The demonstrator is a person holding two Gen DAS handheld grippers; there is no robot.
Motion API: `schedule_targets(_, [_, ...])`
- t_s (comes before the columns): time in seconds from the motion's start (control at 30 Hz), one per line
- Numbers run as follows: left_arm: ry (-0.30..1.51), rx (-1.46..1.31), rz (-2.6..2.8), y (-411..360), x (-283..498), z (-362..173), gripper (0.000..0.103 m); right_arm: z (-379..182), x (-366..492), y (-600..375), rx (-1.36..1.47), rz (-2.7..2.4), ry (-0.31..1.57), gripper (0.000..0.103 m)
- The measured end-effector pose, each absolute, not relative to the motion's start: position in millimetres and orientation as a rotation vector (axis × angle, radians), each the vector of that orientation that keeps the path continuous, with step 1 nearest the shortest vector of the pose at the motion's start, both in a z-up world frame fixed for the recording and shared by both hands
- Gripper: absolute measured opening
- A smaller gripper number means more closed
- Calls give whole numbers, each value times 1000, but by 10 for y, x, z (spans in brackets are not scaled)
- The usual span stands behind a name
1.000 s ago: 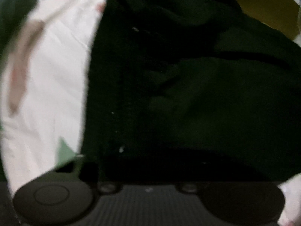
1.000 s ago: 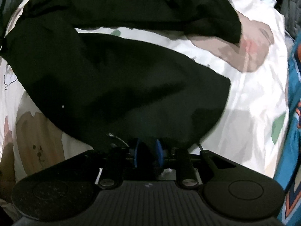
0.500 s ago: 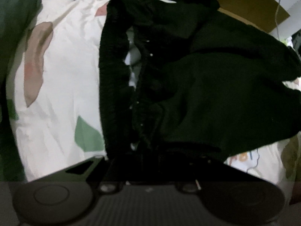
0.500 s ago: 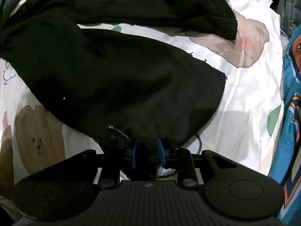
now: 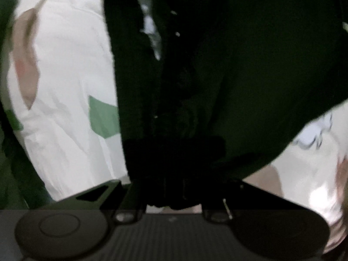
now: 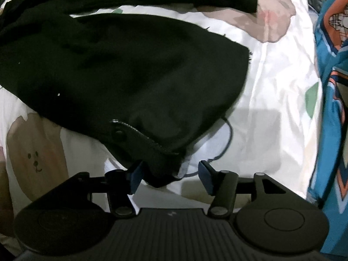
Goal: Fold clothes
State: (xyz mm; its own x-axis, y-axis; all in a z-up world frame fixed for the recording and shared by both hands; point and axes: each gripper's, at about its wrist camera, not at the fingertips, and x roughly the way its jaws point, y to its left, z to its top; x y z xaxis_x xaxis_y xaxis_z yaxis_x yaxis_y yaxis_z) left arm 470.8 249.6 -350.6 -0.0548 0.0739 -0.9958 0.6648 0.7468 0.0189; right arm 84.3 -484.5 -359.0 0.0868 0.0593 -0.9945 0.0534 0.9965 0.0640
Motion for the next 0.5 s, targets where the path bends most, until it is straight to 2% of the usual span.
schedule_targets(0.23, [1564, 612, -523, 2577, 4615, -3432, 13, -3562, 840, -4844, 148, -6, 1399, 60])
schedule_targets(0.3, [1553, 663, -518, 2508, 4579, -3489, 13, -3595, 866, -4815, 227, 38, 1378, 56])
schedule_targets(0.37, [1545, 688, -512, 2471, 4516, -3563, 13, -3630, 875, -4760, 198, 61, 1387, 19])
schedule_targets(0.5, [1526, 722, -507, 2437, 4421, -3568, 14, -3640, 841, -4669, 75, 154, 1455, 17])
